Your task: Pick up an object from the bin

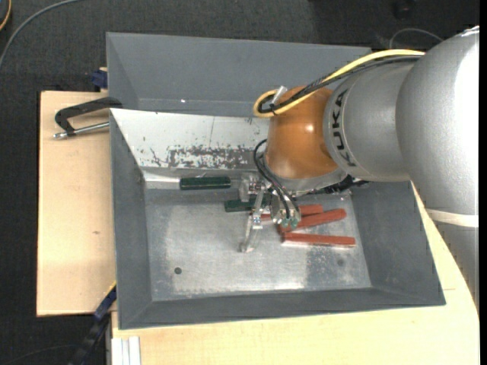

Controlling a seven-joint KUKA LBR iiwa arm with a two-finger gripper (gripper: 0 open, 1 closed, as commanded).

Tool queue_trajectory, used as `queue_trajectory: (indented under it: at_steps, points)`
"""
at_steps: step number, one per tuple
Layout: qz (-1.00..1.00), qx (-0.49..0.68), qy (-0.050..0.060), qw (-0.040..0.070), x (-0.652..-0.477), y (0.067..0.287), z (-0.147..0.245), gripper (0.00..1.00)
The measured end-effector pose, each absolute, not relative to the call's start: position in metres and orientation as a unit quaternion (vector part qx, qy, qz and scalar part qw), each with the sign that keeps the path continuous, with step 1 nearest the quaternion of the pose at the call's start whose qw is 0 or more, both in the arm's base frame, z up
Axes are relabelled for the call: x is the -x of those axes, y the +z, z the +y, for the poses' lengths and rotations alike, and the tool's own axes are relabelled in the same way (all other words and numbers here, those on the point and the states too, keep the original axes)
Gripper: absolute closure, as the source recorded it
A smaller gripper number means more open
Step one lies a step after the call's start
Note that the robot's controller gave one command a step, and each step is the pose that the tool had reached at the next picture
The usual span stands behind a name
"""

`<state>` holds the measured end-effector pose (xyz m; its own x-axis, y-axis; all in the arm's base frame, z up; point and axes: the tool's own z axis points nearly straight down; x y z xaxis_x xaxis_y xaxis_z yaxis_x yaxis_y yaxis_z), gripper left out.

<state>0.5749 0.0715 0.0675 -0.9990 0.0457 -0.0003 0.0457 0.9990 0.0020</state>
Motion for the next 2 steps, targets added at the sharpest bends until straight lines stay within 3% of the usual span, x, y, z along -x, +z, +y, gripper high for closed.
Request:
queue_trajectory:
  at_steps: [1,2]
  points:
    - [1.0,-0.024,0.001,0.003,-0.576,0.073,0.071,1.0]
    - [1.0,0.002,0.0,0.007,-0.557,0.208,0.038,1.0]
